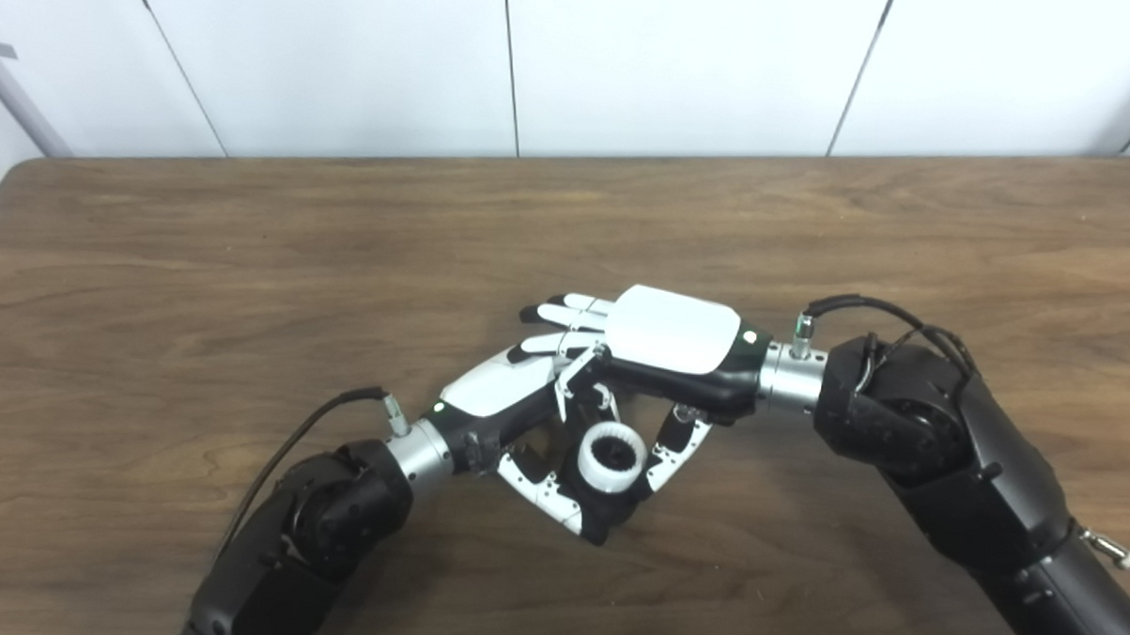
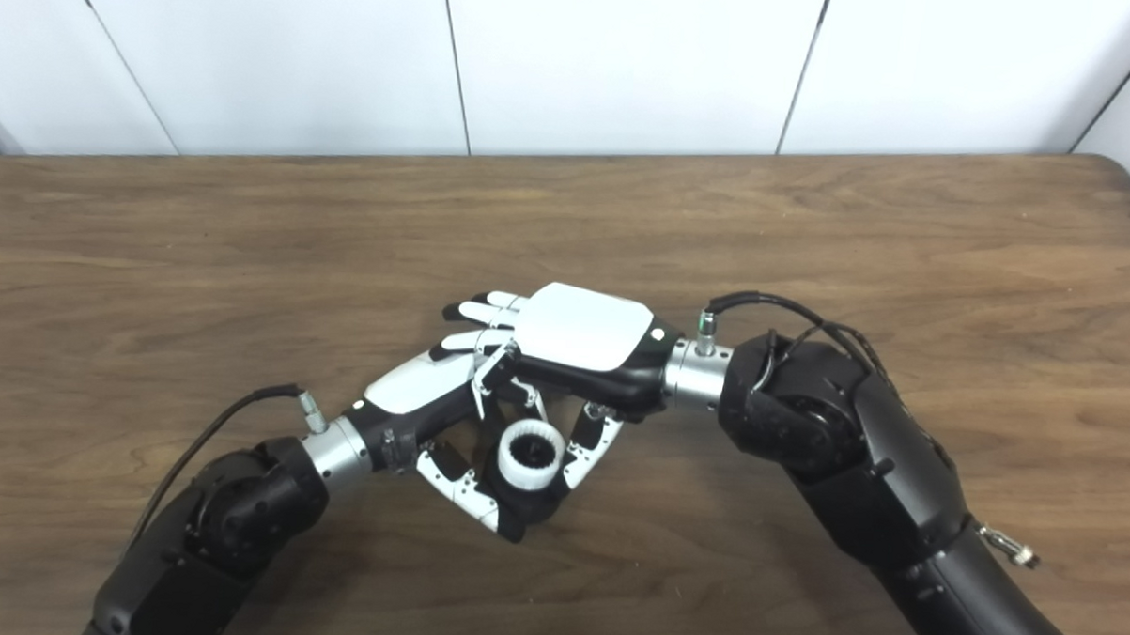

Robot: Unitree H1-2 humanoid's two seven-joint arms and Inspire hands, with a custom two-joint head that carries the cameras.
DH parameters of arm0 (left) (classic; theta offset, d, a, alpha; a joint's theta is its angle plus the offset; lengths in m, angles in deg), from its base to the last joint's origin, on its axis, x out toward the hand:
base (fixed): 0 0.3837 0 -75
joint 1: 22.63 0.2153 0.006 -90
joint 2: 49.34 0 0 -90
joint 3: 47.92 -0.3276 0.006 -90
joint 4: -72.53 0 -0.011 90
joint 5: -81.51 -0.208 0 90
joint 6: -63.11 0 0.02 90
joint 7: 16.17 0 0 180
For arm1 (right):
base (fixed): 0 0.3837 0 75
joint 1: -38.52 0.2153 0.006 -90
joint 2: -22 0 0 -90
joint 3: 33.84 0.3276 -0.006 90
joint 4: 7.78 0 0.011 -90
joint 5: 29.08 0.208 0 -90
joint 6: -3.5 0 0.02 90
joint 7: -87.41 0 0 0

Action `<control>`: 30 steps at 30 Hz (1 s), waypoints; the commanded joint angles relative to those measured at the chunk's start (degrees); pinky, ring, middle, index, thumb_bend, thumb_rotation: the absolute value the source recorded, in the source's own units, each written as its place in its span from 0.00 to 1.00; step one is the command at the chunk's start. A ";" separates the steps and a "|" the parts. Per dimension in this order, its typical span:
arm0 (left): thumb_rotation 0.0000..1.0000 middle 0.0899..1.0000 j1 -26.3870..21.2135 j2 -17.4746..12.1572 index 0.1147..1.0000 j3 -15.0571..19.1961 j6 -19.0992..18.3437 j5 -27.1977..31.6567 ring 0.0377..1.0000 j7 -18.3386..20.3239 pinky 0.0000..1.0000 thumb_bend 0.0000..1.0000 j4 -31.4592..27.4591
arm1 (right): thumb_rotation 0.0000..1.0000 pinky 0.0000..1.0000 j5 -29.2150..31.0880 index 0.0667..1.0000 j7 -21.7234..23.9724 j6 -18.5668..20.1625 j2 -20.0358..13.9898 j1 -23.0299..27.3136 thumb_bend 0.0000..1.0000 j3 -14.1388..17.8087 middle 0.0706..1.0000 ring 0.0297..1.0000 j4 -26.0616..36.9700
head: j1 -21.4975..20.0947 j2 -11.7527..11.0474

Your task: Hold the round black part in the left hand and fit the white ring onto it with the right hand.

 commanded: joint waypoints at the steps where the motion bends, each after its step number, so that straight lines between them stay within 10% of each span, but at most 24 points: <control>1: 0.06 0.84 -1.21 1.72 0.41 0.90 0.45 -1.11 1.00 -3.63 1.00 0.52 -1.01 | 0.14 1.00 -0.21 0.44 -0.42 -0.25 1.13 0.28 0.53 -1.00 0.89 1.00 0.78 | 0.06 0.01; 30: 0.06 0.87 -0.35 3.50 0.41 1.60 6.10 -10.59 1.00 -15.56 1.00 0.52 1.15 | 0.14 1.00 -0.76 0.44 -3.52 -2.43 0.52 0.13 0.53 -0.85 0.90 1.00 0.02 | 0.07 0.70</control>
